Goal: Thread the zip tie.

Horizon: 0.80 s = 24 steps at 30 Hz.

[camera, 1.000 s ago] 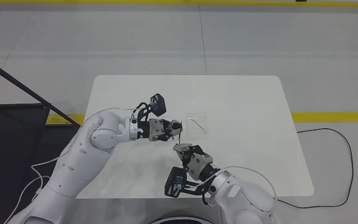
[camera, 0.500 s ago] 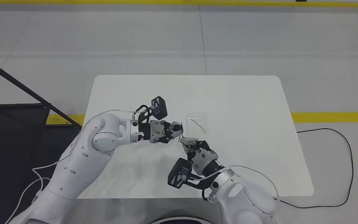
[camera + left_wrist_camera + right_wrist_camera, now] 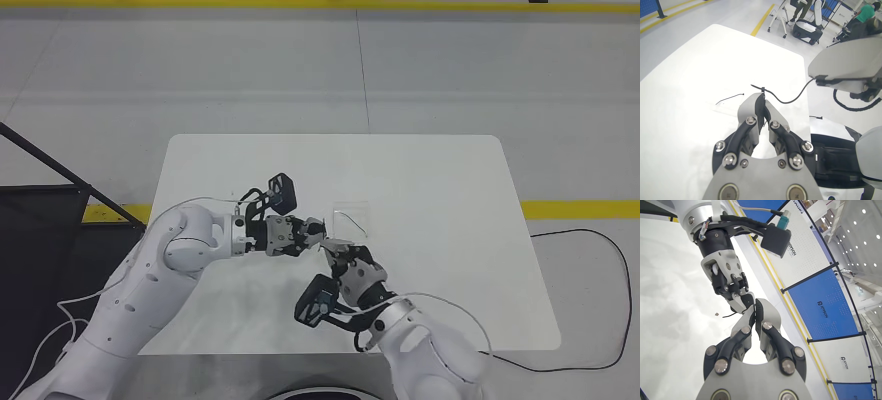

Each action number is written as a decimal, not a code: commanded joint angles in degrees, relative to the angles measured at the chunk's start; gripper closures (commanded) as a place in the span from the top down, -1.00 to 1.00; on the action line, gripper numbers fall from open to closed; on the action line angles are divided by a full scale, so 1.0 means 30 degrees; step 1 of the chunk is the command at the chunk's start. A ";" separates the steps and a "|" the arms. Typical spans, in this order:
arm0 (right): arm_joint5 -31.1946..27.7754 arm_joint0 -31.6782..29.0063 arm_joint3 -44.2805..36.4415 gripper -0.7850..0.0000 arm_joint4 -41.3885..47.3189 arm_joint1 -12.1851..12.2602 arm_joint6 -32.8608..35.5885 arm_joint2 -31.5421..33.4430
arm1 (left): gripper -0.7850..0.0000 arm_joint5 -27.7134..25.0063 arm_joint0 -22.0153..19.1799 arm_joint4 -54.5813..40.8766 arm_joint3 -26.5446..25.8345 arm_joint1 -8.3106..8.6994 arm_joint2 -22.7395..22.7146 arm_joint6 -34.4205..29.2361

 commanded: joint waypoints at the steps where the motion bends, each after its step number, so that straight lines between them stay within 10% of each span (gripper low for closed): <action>1: 0.0864 -0.0145 -0.0040 -1.00 -0.0093 -0.0010 -0.0212 0.0017 | -1.00 0.0013 -0.0027 -0.0059 0.0032 0.0009 0.0020 -0.0022; 15: 0.3915 -0.0763 0.0298 -1.00 -0.0563 -0.0052 -0.1424 0.0013 | -1.00 -0.0239 -0.0390 -0.0051 0.0153 0.0034 0.0546 -0.0615; 24: 0.1559 0.0127 0.0868 -1.00 -0.1678 -0.0122 -0.0136 -0.0964 | -1.00 -0.0292 -0.0278 -0.0351 0.0164 0.0107 0.0396 -0.0179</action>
